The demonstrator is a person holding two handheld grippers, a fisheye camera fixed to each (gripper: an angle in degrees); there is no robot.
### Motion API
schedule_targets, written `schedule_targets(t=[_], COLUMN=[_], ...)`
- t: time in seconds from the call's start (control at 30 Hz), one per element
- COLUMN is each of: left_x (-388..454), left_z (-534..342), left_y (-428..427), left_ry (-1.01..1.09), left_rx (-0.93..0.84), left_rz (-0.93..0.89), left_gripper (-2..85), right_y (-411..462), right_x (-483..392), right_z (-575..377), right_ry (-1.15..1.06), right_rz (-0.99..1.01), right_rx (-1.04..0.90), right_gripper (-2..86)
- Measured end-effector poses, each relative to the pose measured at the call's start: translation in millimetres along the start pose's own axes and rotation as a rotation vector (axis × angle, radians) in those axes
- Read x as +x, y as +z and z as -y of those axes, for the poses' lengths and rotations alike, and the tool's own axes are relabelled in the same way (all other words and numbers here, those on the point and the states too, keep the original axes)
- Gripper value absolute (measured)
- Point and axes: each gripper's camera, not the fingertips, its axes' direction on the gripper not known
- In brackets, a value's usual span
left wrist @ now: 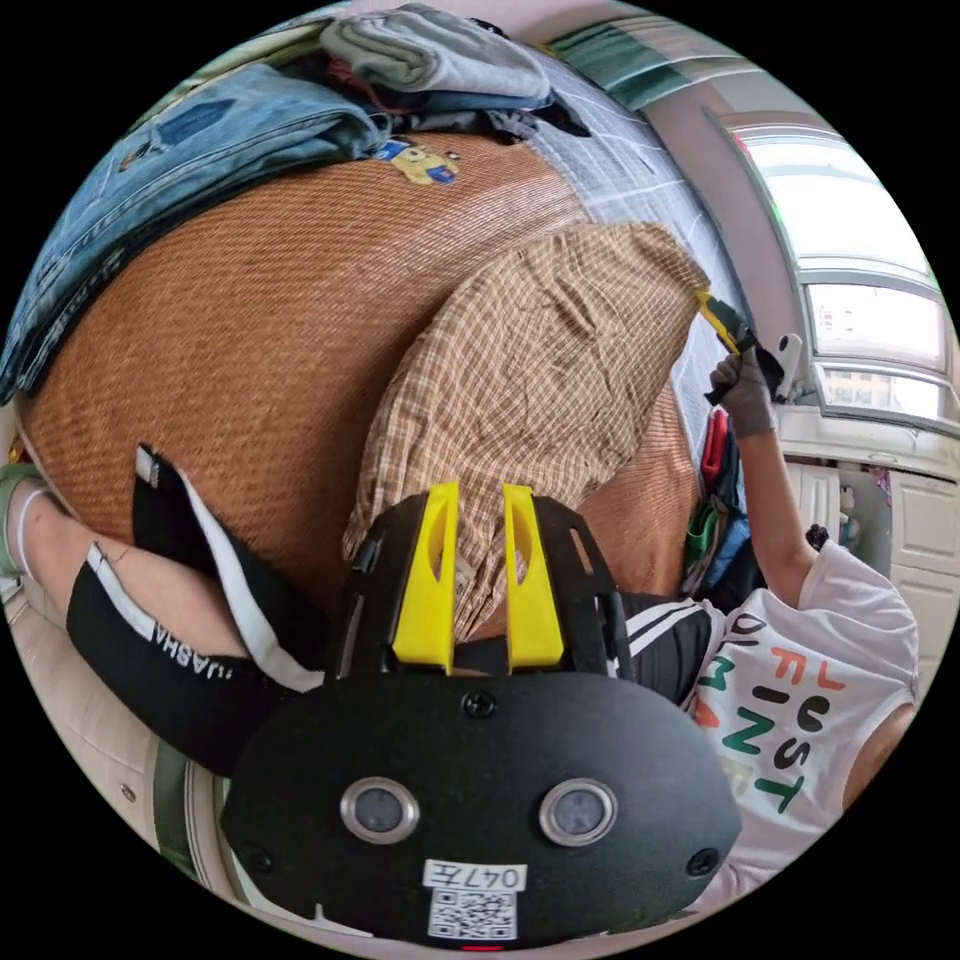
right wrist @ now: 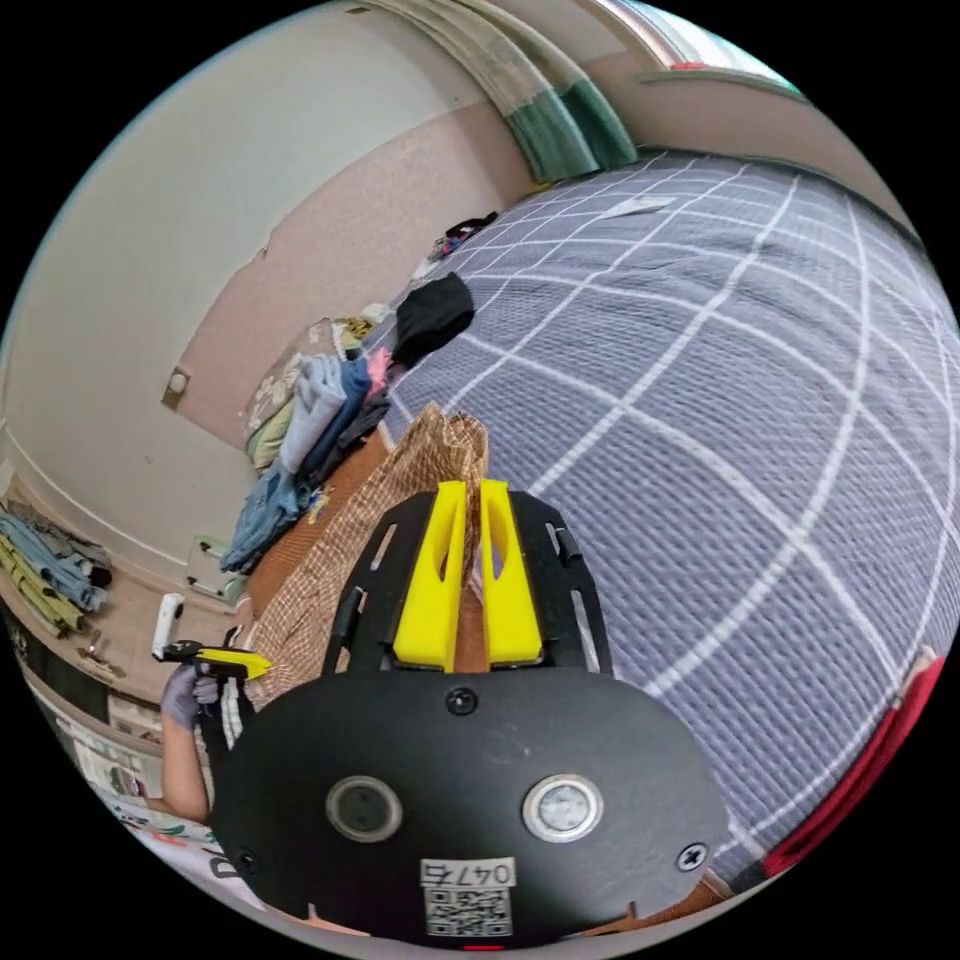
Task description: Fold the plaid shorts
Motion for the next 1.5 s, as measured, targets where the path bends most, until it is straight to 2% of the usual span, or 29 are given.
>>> schedule_targets(t=[0.1,0.2,0.3,0.43,0.5,0.57,0.67,0.8,1.0,1.17,1.23,1.37,1.5], left_x=[10,11,0,-30,-45,-63,-71,-77,-76,-77,-78,-86,-88], left_z=[3,-4,-21,-52,-62,-67,-67,-73,-89,-111,-121,-141,-152], left_y=[3,-2,-10,-14,-4,11,19,24,25,22,18,16,18], left_ry=[0.031,0.017,-0.024,-0.129,-0.164,-0.188,-0.202,-0.223,-0.201,-0.192,-0.189,-0.204,-0.21], left_rx=[0.026,0.109,0.227,0.378,0.381,0.382,0.364,0.378,0.43,0.501,0.546,0.623,0.641], left_rz=[-0.035,-0.058,-0.08,-0.088,-0.084,-0.193,-0.197,-0.193,-0.182,-0.206,-0.218,-0.275,-0.298], left_gripper=[7.6,7.6,7.7,7.7,7.7,7.9,7.9,7.9,7.9,7.7,7.7,7.6,7.4], right_y=[-24,-48,-62,-58,-48,-30,-1,19,-16,17,-1,-27,-10], right_x=[11,-19,-92,-219,-268,-321,-365,-393,-415,-424,-423,-426,-431], right_z=[-13,-22,-33,-80,-113,-165,-224,-267,-290,-317,-319,-332,-353], right_ry=[0.05,-0.045,-0.279,-0.655,-0.805,-0.984,-1.116,-1.17,-1.188,-1.218,-1.231,-1.312,-1.36], right_rz=[-0.063,-0.032,0.011,0.107,0.121,0.145,0.155,0.068,0.078,0.13,0.151,0.017,-0.003], right_rx=[0.009,0.065,0.073,-0.02,-0.072,-0.14,-0.254,-0.321,-0.232,-0.548,-0.476,-0.291,-0.332], right_gripper=[-0.4,-0.4,-0.4,-0.4,-0.4,-0.3,-0.3,-0.3,0.2,8.6,9.4,11.4,12.2])
